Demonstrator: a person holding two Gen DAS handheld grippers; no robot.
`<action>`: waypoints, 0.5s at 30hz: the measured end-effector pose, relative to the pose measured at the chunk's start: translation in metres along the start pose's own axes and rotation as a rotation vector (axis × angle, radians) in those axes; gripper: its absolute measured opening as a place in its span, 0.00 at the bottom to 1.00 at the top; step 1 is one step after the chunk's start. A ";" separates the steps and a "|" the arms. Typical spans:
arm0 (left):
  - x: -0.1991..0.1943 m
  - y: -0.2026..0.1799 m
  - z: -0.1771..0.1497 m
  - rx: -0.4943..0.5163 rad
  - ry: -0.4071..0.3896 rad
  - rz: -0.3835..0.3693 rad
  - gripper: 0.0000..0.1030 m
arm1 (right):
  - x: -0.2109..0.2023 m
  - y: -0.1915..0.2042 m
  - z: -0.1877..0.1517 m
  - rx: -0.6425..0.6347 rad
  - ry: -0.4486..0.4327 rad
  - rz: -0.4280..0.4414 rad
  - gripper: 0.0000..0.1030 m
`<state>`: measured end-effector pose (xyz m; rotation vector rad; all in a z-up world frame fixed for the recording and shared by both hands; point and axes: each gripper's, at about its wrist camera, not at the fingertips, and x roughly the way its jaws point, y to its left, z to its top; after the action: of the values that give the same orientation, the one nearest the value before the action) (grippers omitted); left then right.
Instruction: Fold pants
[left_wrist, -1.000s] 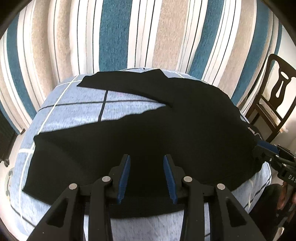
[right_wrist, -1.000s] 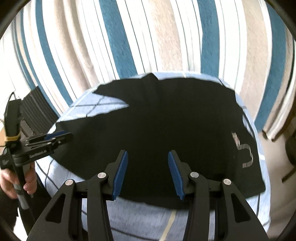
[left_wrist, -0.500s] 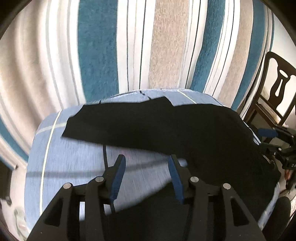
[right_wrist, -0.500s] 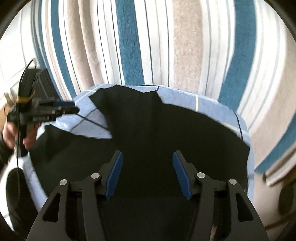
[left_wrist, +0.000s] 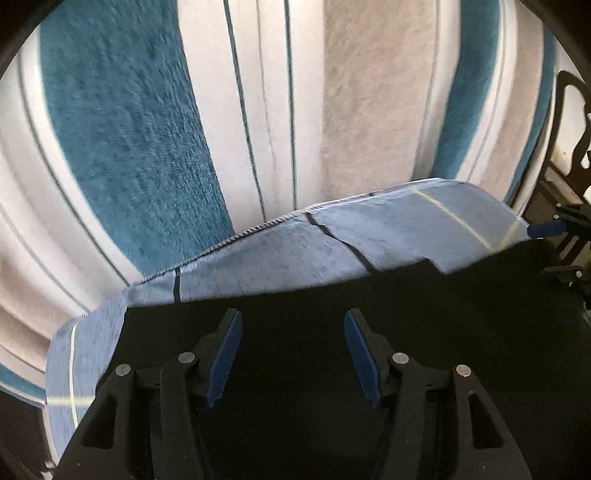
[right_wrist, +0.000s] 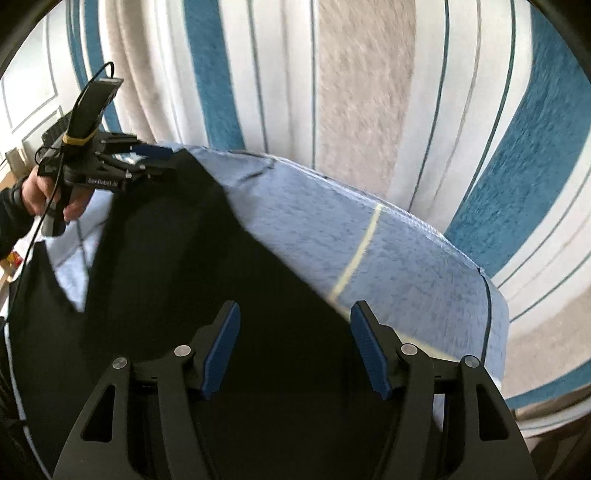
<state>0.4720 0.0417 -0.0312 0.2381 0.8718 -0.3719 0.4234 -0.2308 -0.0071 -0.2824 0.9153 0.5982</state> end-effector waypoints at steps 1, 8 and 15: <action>0.007 0.001 0.003 0.007 0.008 -0.006 0.59 | 0.009 -0.006 0.001 -0.007 0.021 0.015 0.61; 0.047 -0.002 -0.001 0.092 0.055 -0.011 0.71 | 0.047 -0.016 -0.006 -0.044 0.108 0.101 0.64; 0.043 -0.023 -0.013 0.138 0.045 -0.001 0.17 | 0.042 -0.009 0.002 -0.007 0.096 0.078 0.06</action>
<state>0.4784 0.0158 -0.0738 0.3746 0.8917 -0.4293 0.4494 -0.2224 -0.0403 -0.2839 1.0202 0.6646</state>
